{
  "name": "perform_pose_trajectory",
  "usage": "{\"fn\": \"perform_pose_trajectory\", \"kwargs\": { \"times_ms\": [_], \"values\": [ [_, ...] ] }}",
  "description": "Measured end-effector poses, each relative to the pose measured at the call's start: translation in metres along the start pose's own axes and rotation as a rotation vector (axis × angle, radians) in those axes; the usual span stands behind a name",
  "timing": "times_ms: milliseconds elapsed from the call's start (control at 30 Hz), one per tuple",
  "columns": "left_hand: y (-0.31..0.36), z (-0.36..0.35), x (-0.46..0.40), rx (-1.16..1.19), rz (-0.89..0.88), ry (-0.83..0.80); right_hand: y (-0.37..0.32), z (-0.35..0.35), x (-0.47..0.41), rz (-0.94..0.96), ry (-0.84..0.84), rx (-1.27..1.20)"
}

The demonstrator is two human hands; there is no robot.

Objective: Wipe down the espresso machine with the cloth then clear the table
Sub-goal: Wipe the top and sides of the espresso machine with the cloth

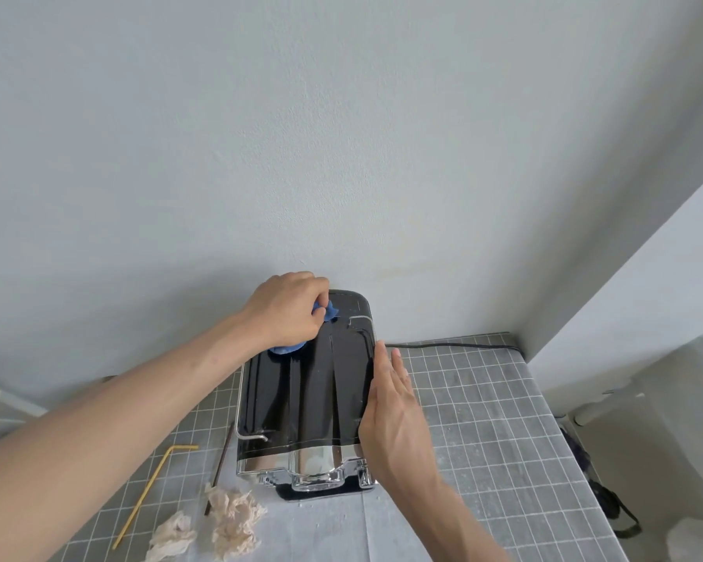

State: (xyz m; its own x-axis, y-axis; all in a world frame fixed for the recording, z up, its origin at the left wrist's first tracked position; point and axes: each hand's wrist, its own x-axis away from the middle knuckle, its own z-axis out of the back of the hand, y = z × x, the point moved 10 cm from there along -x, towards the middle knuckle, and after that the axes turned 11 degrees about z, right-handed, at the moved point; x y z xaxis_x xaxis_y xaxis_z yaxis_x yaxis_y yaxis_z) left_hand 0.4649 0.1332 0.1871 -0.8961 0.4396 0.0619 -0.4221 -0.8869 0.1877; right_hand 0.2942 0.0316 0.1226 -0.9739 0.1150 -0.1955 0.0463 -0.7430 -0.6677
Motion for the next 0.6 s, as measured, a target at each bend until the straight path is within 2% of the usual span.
{"fn": "perform_pose_trajectory", "kwargs": {
  "times_ms": [133,233,300,500,600],
  "values": [
    [-0.006,0.002,0.003,0.031,0.076,-0.004,0.004,0.0,0.0,-0.009,0.004,-0.011],
    [-0.039,0.002,-0.001,0.043,0.217,-0.008,0.006,-0.001,0.0,0.003,-0.001,-0.006],
    [-0.059,0.0,-0.004,0.109,0.251,-0.018,0.005,0.0,0.0,-0.003,0.006,-0.01],
    [-0.053,0.005,-0.011,0.277,0.163,0.083,0.004,0.001,-0.001,0.004,0.025,-0.038],
    [-0.05,0.002,0.004,0.376,0.061,0.066,0.003,0.0,-0.001,0.005,0.033,-0.047]
  ]
}}
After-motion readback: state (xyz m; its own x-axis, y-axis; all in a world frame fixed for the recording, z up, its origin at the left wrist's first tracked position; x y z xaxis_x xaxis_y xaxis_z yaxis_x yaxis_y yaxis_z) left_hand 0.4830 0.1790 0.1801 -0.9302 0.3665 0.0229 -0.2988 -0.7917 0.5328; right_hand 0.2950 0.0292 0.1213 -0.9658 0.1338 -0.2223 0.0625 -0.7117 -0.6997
